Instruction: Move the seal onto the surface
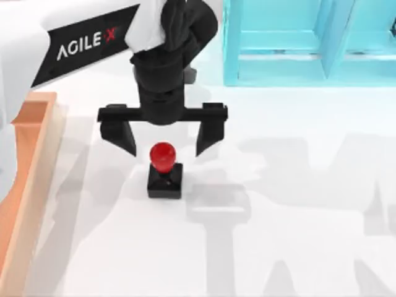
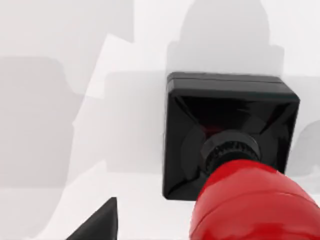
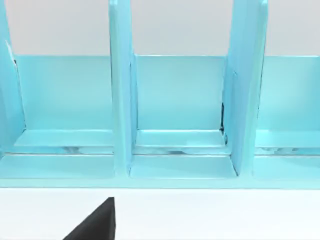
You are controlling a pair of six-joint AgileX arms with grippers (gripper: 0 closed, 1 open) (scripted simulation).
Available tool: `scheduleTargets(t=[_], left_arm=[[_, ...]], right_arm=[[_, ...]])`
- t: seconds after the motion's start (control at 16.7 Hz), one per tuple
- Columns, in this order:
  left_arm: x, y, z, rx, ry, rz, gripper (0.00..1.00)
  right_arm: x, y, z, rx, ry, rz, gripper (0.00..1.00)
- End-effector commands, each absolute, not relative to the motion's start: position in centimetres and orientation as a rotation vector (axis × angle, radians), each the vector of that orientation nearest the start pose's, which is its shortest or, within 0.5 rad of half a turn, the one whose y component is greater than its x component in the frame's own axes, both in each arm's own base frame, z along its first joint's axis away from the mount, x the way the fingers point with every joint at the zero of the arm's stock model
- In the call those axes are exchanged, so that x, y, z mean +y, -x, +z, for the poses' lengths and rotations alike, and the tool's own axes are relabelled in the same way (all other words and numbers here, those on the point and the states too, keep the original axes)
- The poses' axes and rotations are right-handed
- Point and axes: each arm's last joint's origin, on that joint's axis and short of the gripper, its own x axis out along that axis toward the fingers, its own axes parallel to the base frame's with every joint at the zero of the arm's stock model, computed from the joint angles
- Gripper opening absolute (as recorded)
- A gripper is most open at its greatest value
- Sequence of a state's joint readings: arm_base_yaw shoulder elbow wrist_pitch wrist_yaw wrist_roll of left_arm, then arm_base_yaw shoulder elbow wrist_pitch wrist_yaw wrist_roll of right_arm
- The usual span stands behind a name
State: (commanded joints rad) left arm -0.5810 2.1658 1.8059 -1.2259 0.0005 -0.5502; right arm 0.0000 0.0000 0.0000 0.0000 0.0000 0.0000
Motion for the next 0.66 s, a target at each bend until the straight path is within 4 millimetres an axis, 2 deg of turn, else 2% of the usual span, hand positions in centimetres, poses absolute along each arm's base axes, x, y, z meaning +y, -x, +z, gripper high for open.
scheduleTargets(t=[0.18, 0.42, 0.54, 0.66], left_arm=[[-23.1, -35.9, 23.4, 1.578, -0.025, -0.013, 1.00], [-22.4, -35.2, 28.9, 1.571, -0.018, -0.014, 1.00], [-22.1, -34.9, 30.2, 1.569, -0.017, -0.014, 1.00], [-22.1, -34.8, 30.5, 1.569, -0.017, -0.014, 1.00]], right_arm=[[-0.1, -10.6, 16.0, 0.000, 0.000, 0.000, 1.00], [-0.1, -10.6, 16.0, 0.000, 0.000, 0.000, 1.00], [-0.1, -10.6, 16.0, 0.000, 0.000, 0.000, 1.00], [-0.1, -10.6, 16.0, 0.000, 0.000, 0.000, 1.00]])
